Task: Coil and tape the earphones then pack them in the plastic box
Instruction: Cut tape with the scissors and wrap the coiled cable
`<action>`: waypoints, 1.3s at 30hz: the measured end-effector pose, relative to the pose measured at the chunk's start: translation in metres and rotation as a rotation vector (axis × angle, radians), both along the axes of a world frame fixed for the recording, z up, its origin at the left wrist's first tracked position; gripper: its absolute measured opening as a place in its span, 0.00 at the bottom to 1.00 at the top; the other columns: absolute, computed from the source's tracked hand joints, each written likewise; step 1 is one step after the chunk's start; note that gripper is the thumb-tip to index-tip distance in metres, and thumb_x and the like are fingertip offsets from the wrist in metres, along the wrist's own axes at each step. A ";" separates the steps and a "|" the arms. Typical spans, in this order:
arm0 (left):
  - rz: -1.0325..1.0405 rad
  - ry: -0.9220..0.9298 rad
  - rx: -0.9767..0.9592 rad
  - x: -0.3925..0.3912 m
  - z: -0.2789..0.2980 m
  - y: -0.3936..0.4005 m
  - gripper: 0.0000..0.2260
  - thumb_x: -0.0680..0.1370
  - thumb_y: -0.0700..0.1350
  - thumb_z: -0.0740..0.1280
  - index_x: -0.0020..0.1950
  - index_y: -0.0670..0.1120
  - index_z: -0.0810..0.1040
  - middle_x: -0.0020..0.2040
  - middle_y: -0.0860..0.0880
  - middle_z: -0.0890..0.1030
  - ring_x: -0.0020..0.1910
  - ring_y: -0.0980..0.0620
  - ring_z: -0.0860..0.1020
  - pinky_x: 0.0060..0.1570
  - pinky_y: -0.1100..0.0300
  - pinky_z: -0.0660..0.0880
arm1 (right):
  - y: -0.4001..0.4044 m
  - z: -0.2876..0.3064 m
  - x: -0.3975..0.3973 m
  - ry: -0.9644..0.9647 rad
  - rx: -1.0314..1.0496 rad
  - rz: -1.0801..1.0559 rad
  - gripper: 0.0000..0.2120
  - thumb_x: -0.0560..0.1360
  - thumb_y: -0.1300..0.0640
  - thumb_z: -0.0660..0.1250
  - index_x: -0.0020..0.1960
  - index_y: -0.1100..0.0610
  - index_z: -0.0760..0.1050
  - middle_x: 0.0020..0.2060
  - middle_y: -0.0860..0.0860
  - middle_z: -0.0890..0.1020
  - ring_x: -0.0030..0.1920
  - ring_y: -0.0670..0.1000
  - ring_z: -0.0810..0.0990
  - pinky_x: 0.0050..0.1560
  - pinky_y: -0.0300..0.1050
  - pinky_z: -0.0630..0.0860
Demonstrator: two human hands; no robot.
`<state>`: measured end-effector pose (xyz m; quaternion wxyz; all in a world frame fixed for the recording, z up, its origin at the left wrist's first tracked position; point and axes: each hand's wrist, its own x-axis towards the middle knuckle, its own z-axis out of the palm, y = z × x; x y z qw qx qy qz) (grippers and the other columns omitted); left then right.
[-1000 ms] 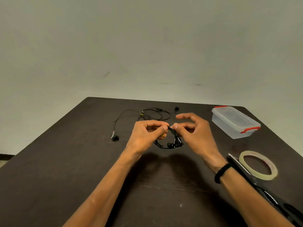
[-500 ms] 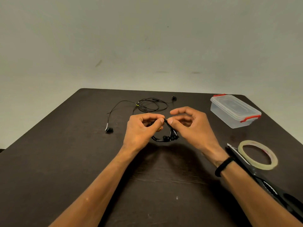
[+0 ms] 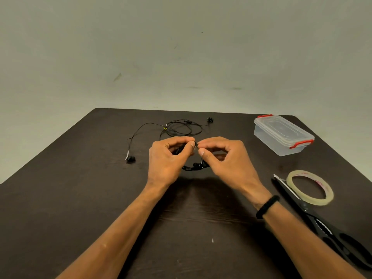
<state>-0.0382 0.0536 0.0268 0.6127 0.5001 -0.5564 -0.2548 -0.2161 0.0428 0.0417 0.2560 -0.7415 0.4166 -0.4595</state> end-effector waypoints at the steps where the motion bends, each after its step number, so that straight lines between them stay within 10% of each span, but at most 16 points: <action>1: 0.001 -0.003 -0.001 -0.001 0.000 0.000 0.06 0.78 0.43 0.76 0.54 0.46 0.89 0.44 0.53 0.89 0.45 0.56 0.88 0.53 0.50 0.85 | 0.000 -0.002 0.001 0.018 -0.043 -0.017 0.05 0.79 0.58 0.75 0.53 0.51 0.88 0.51 0.42 0.87 0.51 0.42 0.86 0.49 0.38 0.83; 15: 0.042 -0.138 -0.097 -0.014 0.003 0.008 0.05 0.77 0.41 0.76 0.52 0.47 0.89 0.47 0.57 0.88 0.48 0.63 0.86 0.51 0.67 0.81 | 0.001 -0.013 0.010 0.056 -0.271 -0.219 0.06 0.76 0.60 0.78 0.47 0.55 0.81 0.42 0.46 0.83 0.41 0.46 0.82 0.41 0.46 0.81; 22: -0.049 -0.079 -0.038 -0.017 0.002 0.008 0.06 0.78 0.41 0.75 0.53 0.47 0.89 0.46 0.54 0.89 0.48 0.57 0.87 0.53 0.56 0.84 | 0.004 -0.013 0.014 0.227 -0.376 -0.308 0.12 0.76 0.60 0.73 0.56 0.54 0.75 0.49 0.47 0.79 0.44 0.45 0.75 0.41 0.47 0.80; 30: -0.074 0.005 0.021 -0.013 -0.002 0.003 0.04 0.78 0.42 0.76 0.51 0.48 0.89 0.44 0.52 0.89 0.44 0.52 0.87 0.52 0.49 0.85 | 0.007 -0.006 0.010 -0.036 0.096 -0.222 0.15 0.78 0.52 0.73 0.58 0.46 0.70 0.36 0.47 0.87 0.38 0.46 0.85 0.41 0.47 0.81; 39: -0.066 0.005 0.008 -0.014 0.000 0.005 0.05 0.78 0.42 0.75 0.53 0.46 0.89 0.44 0.52 0.89 0.44 0.53 0.87 0.50 0.54 0.84 | 0.003 0.003 0.011 -0.602 0.576 -0.020 0.16 0.78 0.66 0.74 0.62 0.58 0.74 0.37 0.56 0.87 0.41 0.52 0.85 0.48 0.48 0.80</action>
